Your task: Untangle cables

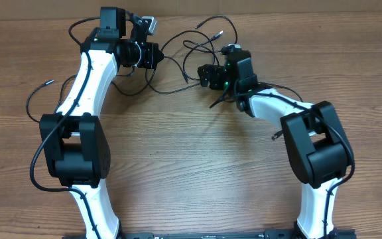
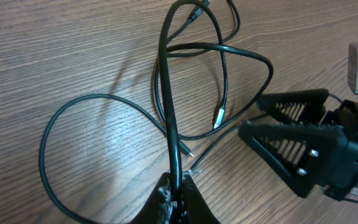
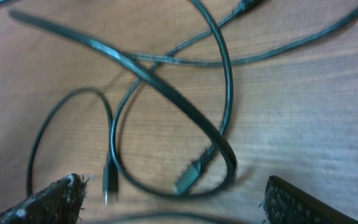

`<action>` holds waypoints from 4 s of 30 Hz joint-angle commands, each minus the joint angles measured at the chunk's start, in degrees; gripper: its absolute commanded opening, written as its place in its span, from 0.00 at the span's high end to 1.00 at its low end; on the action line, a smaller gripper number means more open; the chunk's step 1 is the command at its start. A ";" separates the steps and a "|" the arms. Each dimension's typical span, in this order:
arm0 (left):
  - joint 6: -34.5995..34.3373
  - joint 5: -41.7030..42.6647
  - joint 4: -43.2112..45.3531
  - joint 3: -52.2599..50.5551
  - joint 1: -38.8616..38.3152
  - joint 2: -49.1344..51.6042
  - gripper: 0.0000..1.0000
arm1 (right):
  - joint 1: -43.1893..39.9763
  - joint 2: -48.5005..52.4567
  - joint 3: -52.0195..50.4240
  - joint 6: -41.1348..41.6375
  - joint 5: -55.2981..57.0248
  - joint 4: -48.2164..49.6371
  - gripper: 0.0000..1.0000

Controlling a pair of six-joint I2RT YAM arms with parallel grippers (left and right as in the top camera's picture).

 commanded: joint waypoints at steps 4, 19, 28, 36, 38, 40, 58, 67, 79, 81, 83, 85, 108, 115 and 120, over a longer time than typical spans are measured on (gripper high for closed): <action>1.36 -0.26 -0.35 -0.90 0.15 0.55 0.96 | -0.02 3.93 -0.11 -0.20 6.62 5.29 0.09; 1.33 -0.79 -0.35 -0.90 0.15 0.55 0.96 | -0.20 8.70 -0.11 0.24 5.92 9.03 0.96; 1.33 -2.40 -0.22 -0.90 0.22 0.55 0.96 | -0.76 6.51 -0.11 0.24 0.92 1.22 0.96; 1.33 -2.38 0.74 -0.90 0.31 0.55 0.96 | -0.81 1.99 -0.09 7.06 0.55 -16.52 0.96; 0.87 -2.32 1.27 -0.90 0.31 0.55 0.96 | -0.81 1.49 -0.09 9.16 -1.60 -20.37 0.96; 0.39 -2.23 2.23 -0.90 0.26 0.55 0.96 | -1.03 1.31 -0.09 9.53 -4.57 -23.21 0.96; -18.21 4.48 18.27 0.02 1.86 -1.49 0.96 | -10.14 1.29 -0.17 26.58 -5.66 -56.87 0.96; -26.58 -9.53 22.58 0.39 6.49 -10.38 0.96 | -10.16 1.29 -0.17 40.83 2.97 -60.46 0.96; -30.27 -48.48 6.82 -0.04 13.64 -14.49 0.96 | -11.17 1.29 -0.17 40.79 2.93 -61.29 0.96; -33.53 -58.23 4.39 -0.57 14.32 -14.49 0.96 | -11.17 1.29 -0.17 40.79 2.93 -61.53 0.96; -35.63 -64.70 4.00 -1.51 15.04 -14.49 0.96 | -11.17 1.29 -0.17 40.76 2.93 -61.55 0.96; -35.98 -67.76 4.00 -2.47 15.98 -14.49 0.96 | -11.17 1.29 -0.17 40.76 2.93 -61.53 0.96; -38.58 -57.99 7.23 -12.52 25.62 -14.49 0.87 | -11.17 1.29 -0.17 40.79 2.91 -61.00 0.96; -38.53 -50.25 7.45 -12.52 25.42 -14.49 0.04 | -11.17 1.29 -0.17 40.79 2.91 -61.02 0.96; -38.29 -42.07 8.79 -12.52 25.38 -14.49 0.00 | -11.17 1.29 -0.17 40.79 2.91 -60.85 0.94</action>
